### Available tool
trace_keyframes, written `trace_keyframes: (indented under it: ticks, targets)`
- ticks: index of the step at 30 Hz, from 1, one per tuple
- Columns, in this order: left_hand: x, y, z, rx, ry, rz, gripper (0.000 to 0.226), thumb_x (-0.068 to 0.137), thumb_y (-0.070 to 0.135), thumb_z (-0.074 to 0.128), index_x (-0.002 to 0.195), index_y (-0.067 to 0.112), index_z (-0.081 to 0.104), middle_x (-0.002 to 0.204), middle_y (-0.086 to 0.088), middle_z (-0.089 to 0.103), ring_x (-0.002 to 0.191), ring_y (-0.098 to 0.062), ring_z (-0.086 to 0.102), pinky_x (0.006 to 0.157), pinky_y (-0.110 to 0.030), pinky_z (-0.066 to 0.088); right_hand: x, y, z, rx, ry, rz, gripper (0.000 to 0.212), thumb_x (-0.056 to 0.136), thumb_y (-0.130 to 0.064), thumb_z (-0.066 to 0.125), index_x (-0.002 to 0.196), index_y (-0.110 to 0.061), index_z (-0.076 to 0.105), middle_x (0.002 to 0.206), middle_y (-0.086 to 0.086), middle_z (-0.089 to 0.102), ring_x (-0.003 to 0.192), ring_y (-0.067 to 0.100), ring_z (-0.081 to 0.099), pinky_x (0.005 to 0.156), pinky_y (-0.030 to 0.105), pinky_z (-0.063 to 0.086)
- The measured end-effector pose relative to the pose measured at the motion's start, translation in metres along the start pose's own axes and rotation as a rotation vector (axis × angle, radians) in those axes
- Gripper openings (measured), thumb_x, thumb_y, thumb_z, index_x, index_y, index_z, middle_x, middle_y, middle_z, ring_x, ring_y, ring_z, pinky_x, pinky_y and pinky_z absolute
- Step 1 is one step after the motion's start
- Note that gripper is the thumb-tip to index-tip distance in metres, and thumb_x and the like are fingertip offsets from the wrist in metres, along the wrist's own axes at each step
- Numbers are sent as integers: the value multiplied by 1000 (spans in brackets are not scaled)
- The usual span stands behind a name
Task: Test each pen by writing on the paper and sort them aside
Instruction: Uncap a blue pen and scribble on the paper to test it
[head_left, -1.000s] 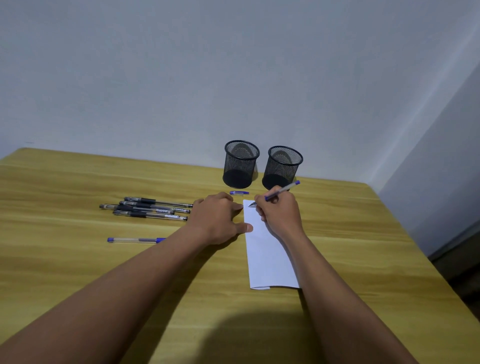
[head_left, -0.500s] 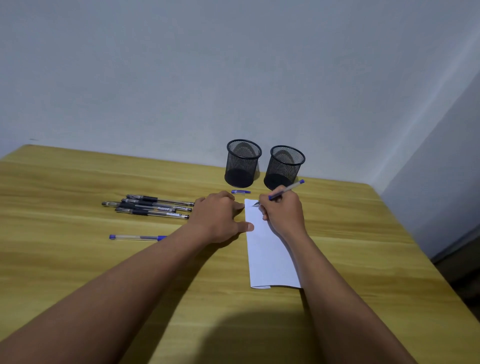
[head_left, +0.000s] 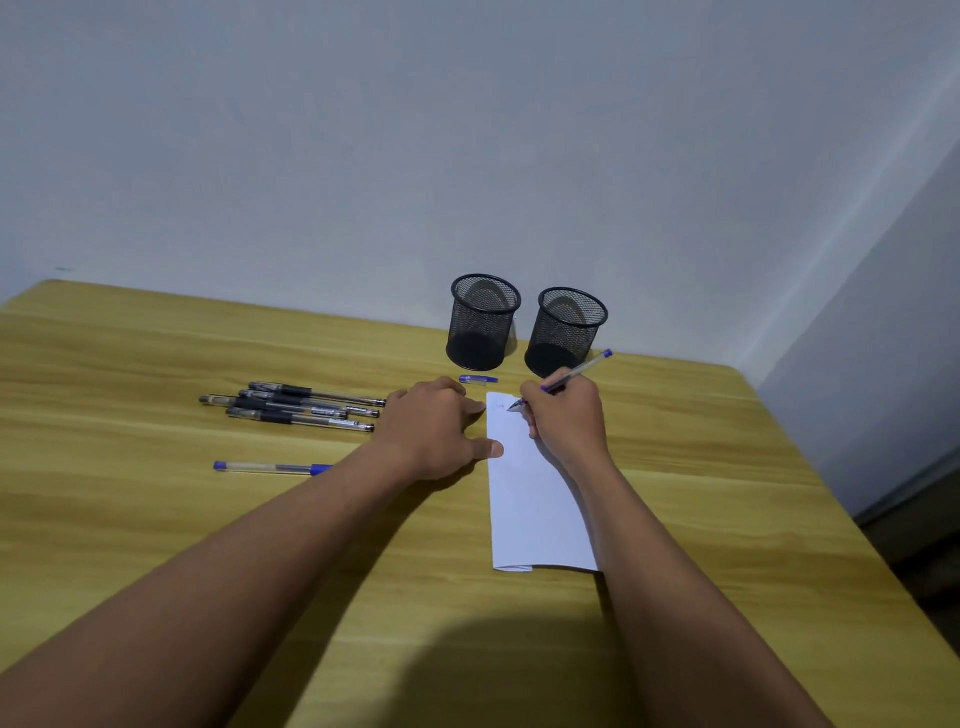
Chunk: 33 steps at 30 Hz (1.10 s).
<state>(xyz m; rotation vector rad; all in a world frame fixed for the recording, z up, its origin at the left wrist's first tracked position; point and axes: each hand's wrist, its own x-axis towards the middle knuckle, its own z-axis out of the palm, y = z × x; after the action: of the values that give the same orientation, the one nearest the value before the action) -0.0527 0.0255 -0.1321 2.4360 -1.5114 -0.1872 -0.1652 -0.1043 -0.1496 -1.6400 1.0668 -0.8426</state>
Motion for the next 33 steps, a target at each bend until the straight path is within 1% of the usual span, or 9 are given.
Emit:
trace_keyframes:
  ticks: [6,9,11,13,15,20,27,30,33]
  targets:
    - [2,-1,-7,-56,-33,-18,69,76,70,65,133,31,60,138,5,57,125,-20,53,101,-44,44,-1,-10,0,153,13,57,15,87,-8,63,73,-1,66,57,10,60,45,19,48,39,26,37]
    - [7,-5,-14,-246,-12,-89,60,76,65,68,123,28,68,125,2,68,113,-20,62,96,-39,51,1,-13,-3,185,23,40,15,83,-9,67,68,-5,67,56,6,63,49,19,53,48,30,40]
    - [15,-6,-17,-330,97,-124,44,81,56,68,111,25,74,110,-2,74,101,-22,66,85,-33,52,2,-17,-7,232,40,15,21,84,-4,68,64,-9,64,55,5,61,53,20,54,53,31,42]
    - [25,-7,-16,-312,215,-138,27,86,44,67,104,24,75,102,-4,74,97,-25,65,76,-32,49,1,-23,-12,255,40,-13,21,87,-2,70,69,-8,63,57,4,59,52,13,54,52,25,43]
    - [34,-8,-9,-246,259,-98,26,89,36,66,110,23,73,108,-6,71,101,-27,64,79,-35,50,0,-30,-19,247,19,-14,13,92,-5,69,79,-3,65,62,6,59,49,9,51,46,20,40]
    - [47,-11,6,-49,261,-17,17,91,26,62,104,26,73,104,-4,71,96,-30,62,70,-34,42,-2,-39,-36,341,-31,64,14,96,-3,60,82,-3,64,68,10,58,53,16,49,43,25,42]
    - [33,1,-15,-525,367,1,11,89,11,66,92,16,75,86,0,74,82,-16,66,72,-22,45,-12,-46,-39,492,-74,96,9,93,-6,68,84,-7,69,66,3,67,61,9,61,49,21,53]
    - [20,7,-33,-636,399,33,8,86,10,72,90,15,76,85,3,75,78,-9,69,67,-6,43,-21,-56,-40,556,-98,99,11,92,-5,69,82,-9,70,68,4,69,60,8,65,52,21,55]
    - [5,13,-47,-712,415,57,9,84,10,74,89,17,76,83,5,75,72,0,68,64,-5,43,-31,-65,-42,565,-142,81,10,91,-5,69,82,-9,70,72,7,71,64,11,67,57,22,57]
